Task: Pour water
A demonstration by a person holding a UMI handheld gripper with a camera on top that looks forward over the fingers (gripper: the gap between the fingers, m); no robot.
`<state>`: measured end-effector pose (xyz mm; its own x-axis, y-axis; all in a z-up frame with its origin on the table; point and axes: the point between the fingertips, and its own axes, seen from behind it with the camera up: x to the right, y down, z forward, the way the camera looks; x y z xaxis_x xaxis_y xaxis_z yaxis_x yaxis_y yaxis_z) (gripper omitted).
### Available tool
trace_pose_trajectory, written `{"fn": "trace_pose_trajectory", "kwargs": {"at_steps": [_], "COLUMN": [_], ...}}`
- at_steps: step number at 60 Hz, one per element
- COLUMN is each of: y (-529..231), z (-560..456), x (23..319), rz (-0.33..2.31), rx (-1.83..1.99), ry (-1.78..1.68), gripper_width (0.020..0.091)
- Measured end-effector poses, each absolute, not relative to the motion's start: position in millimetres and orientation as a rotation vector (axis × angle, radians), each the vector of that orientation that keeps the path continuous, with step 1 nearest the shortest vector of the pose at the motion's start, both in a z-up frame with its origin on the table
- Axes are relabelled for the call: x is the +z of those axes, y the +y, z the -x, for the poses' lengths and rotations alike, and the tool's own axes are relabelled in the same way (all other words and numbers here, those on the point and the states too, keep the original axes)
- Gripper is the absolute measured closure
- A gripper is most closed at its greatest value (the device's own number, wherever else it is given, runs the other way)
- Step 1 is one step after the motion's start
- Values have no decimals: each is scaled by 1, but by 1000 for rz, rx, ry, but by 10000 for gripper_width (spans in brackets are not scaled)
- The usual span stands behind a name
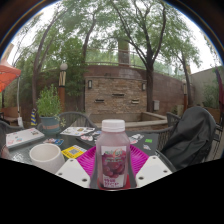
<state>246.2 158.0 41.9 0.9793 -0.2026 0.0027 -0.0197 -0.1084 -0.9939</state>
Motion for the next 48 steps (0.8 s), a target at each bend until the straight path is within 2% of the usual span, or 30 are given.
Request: {"fn": "trace_pose_trajectory", "kwargs": {"at_steps": [4, 11, 17, 20, 25, 33, 39, 48], "y": [159, 156, 145, 138, 117, 61, 16, -67], "z": [-238, -239, -249, -252, -242, -209, -182, -146], "x": [47, 46, 30, 32, 32, 56, 84, 99], "rz": [1664, 1667, 1748, 1764, 1789, 1803, 1779, 1781], "rx": [-178, -183, -221, -240, -237, -210, -206, -231], "ry": [168, 198, 247, 252, 251, 239, 226, 234], "gripper_width": [619, 518, 357, 319, 306, 293, 288, 283]}}
